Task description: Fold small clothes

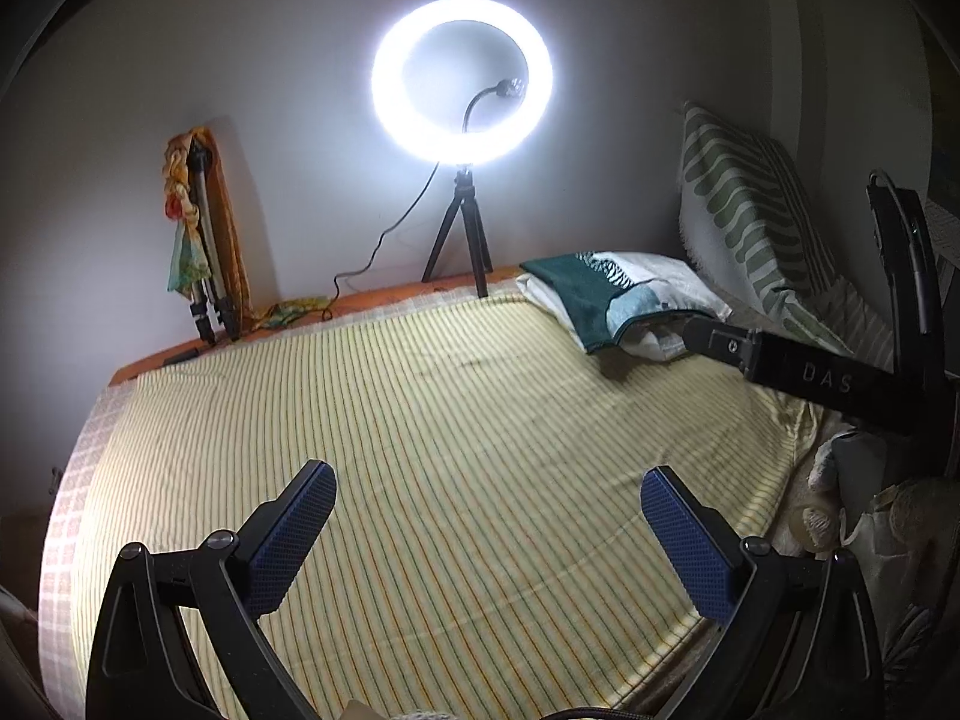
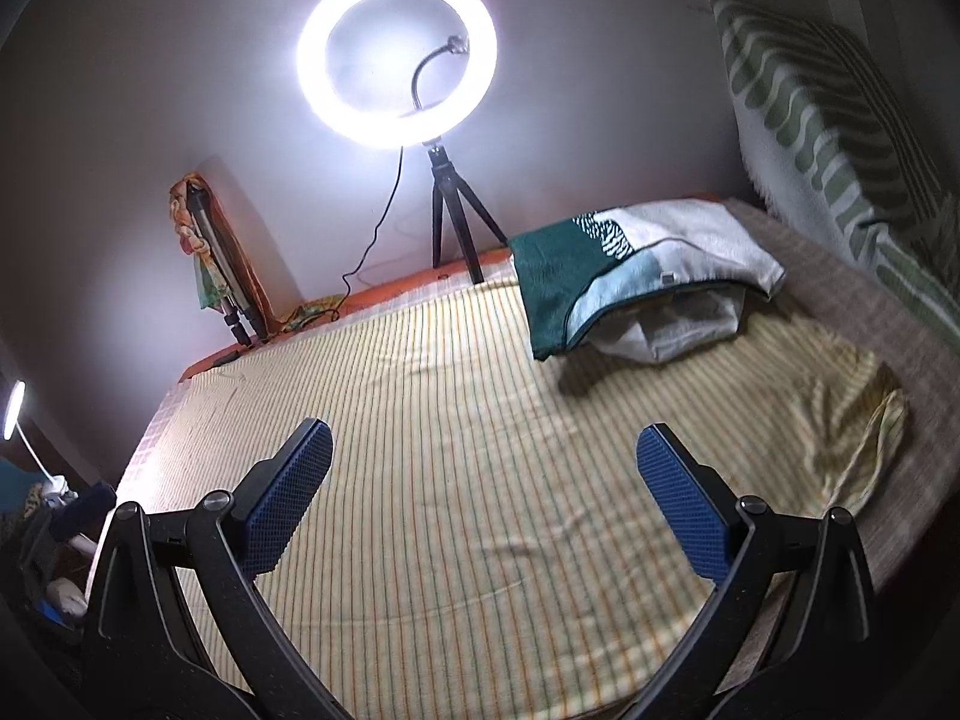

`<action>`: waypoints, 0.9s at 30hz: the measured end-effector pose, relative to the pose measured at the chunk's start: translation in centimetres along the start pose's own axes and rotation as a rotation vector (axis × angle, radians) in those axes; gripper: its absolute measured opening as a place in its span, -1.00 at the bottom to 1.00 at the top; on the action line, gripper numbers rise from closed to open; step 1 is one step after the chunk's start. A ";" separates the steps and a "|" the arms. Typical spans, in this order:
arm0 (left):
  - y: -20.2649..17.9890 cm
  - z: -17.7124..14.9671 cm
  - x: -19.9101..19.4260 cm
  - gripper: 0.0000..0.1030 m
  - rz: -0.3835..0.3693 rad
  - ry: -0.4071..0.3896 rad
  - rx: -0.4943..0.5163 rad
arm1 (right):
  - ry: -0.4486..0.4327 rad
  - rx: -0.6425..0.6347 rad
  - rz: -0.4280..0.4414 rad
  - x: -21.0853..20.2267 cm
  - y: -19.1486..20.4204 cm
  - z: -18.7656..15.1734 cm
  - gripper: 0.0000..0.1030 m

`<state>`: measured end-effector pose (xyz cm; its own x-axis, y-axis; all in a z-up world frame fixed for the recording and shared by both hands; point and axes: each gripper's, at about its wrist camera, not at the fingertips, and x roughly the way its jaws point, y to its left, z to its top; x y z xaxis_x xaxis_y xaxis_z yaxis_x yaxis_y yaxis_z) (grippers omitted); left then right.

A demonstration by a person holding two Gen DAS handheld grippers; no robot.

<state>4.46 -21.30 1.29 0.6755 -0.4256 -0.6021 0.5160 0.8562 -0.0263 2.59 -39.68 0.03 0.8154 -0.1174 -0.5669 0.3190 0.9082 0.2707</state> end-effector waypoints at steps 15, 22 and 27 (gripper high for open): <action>0.4 -1.9 0.8 0.99 0.018 0.056 -0.003 | 0.042 -0.052 -0.017 1.3 1.9 -1.5 1.00; 0.5 -1.7 0.5 0.99 0.018 0.047 -0.003 | 0.031 -0.044 -0.024 1.4 1.9 -1.4 1.00; 0.3 -1.7 0.3 0.99 0.025 0.042 0.001 | 0.030 -0.043 -0.024 1.4 1.9 -1.4 1.00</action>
<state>3.90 -20.66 -0.29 0.6655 -0.3917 -0.6353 0.4998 0.8661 -0.0104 3.69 -37.62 -1.36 0.7927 -0.1284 -0.5959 0.3168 0.9219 0.2229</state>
